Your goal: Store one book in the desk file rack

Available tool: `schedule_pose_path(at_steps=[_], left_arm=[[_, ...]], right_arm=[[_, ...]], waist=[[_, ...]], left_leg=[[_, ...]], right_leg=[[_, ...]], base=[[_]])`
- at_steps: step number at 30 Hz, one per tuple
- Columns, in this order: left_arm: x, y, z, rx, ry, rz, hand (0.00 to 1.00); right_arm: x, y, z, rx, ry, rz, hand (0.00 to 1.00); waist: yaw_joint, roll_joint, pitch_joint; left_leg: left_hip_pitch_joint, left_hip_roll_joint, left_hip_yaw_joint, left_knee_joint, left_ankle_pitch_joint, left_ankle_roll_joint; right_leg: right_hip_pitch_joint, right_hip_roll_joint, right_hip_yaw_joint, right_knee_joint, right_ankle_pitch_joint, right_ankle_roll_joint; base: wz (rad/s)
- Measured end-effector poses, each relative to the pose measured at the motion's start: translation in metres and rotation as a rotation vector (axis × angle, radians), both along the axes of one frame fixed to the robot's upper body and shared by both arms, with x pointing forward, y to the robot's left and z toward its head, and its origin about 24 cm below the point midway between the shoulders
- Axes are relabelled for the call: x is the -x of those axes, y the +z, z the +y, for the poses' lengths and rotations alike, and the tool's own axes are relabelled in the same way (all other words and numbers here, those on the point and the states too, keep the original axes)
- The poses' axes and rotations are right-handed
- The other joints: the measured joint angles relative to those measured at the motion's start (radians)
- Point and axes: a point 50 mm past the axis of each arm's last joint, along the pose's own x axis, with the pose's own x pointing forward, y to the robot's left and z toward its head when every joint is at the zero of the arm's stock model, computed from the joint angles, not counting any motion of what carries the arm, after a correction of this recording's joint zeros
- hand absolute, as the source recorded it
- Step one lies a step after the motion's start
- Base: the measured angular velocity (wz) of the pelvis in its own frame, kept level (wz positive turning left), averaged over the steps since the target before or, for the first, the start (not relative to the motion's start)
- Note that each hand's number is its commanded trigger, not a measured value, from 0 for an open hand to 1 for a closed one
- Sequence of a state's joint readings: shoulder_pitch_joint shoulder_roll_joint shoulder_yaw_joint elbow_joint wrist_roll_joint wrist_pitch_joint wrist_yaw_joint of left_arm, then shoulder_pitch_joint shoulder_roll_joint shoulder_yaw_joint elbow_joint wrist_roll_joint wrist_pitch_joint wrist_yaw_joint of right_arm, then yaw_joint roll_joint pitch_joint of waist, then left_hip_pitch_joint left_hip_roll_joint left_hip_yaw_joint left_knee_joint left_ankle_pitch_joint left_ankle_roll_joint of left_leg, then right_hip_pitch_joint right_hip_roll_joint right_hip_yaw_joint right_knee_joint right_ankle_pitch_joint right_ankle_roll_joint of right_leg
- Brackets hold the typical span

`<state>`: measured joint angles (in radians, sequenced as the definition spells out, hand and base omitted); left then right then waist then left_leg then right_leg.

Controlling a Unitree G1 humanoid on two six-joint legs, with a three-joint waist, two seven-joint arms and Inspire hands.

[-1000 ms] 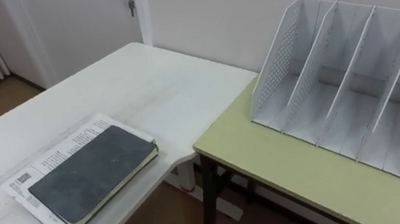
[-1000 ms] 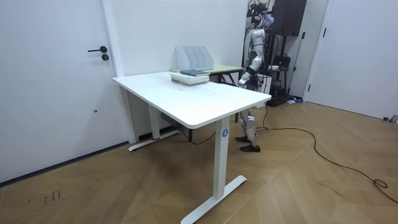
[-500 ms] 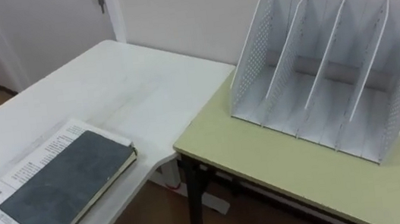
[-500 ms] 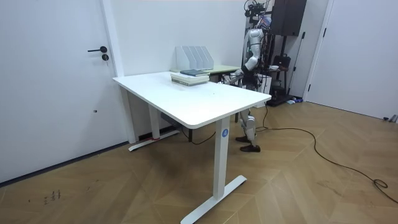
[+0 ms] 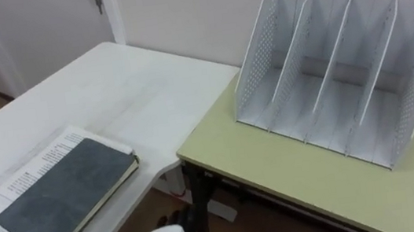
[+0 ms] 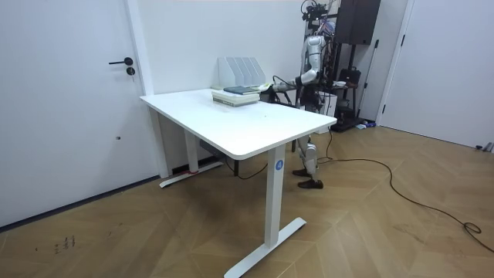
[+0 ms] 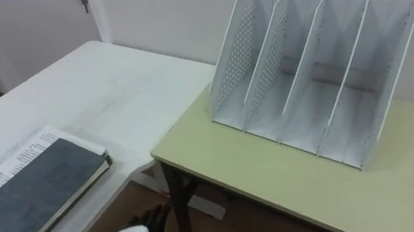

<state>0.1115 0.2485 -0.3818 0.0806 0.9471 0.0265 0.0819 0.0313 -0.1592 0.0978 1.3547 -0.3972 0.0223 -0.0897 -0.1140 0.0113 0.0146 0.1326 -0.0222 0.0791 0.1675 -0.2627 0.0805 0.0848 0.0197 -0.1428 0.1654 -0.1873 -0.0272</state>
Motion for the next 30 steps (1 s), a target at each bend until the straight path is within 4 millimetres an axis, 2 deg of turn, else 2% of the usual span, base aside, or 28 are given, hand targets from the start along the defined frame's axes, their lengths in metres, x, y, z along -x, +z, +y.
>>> schedule_pose_path(at_steps=[2,10,14,21,24,26,30], left_arm=[[-0.002,0.012,-0.004,-0.017,-0.02,-0.104,0.0],[-0.004,0.03,-0.002,-0.027,-0.02,-0.286,0.0],[-0.006,0.046,0.002,-0.019,-0.011,-0.409,0.0],[-0.007,0.056,0.01,0.004,0.046,-0.55,0.0],[-0.008,0.06,0.016,0.005,0.08,-0.595,0.0],[-0.008,0.06,0.019,0.003,0.098,-0.609,0.0],[-0.007,0.059,0.022,-0.006,0.12,-0.609,0.0]], right_arm=[[0.0,0.0,0.001,0.004,0.022,0.001,0.0],[0.008,-0.001,0.002,0.003,0.036,0.018,0.0],[0.012,-0.001,0.002,0.006,0.032,0.027,0.0],[0.016,-0.002,0.001,0.013,0.005,0.034,0.0],[0.018,-0.002,0.0,0.017,-0.013,0.044,0.0],[0.02,-0.002,0.0,0.022,-0.018,0.056,0.0],[0.02,-0.002,-0.001,0.025,-0.022,0.062,0.0]], waist=[[0.001,0.004,-0.0002],[0.002,0.005,-0.0004],[0.006,0.005,-0.0008],[0.014,0.004,-0.0033],[0.025,0.003,-0.0093],[0.033,0.003,-0.0182],[0.036,0.004,-0.0204]], left_leg=[[0.004,0.0,0.001,0.0,0.0,0.0],[0.013,0.0,0.003,-0.003,0.001,-0.002],[0.013,0.0,0.0,-0.003,0.002,-0.003],[0.013,0.0,-0.004,-0.003,0.002,-0.003],[0.011,0.0,-0.004,-0.003,0.002,-0.003],[0.011,0.0,-0.005,-0.003,0.002,-0.003],[0.019,0.0,-0.011,-0.003,0.002,-0.003]], right_leg=[[0.004,0.0,0.002,0.0,0.0,0.0],[0.02,0.001,0.004,-0.016,0.0,0.0],[0.02,0.001,0.005,-0.016,0.0,0.0],[0.02,0.0,0.003,-0.016,0.0,0.0],[0.02,0.0,-0.001,-0.016,0.0,0.0],[0.02,0.0,-0.004,-0.016,0.0,0.0],[0.032,-0.001,-0.012,-0.018,0.0,0.0]], base=[[0.06],[0.0],[0.0],[0.0],[0.0],[0.0],[0.08]])
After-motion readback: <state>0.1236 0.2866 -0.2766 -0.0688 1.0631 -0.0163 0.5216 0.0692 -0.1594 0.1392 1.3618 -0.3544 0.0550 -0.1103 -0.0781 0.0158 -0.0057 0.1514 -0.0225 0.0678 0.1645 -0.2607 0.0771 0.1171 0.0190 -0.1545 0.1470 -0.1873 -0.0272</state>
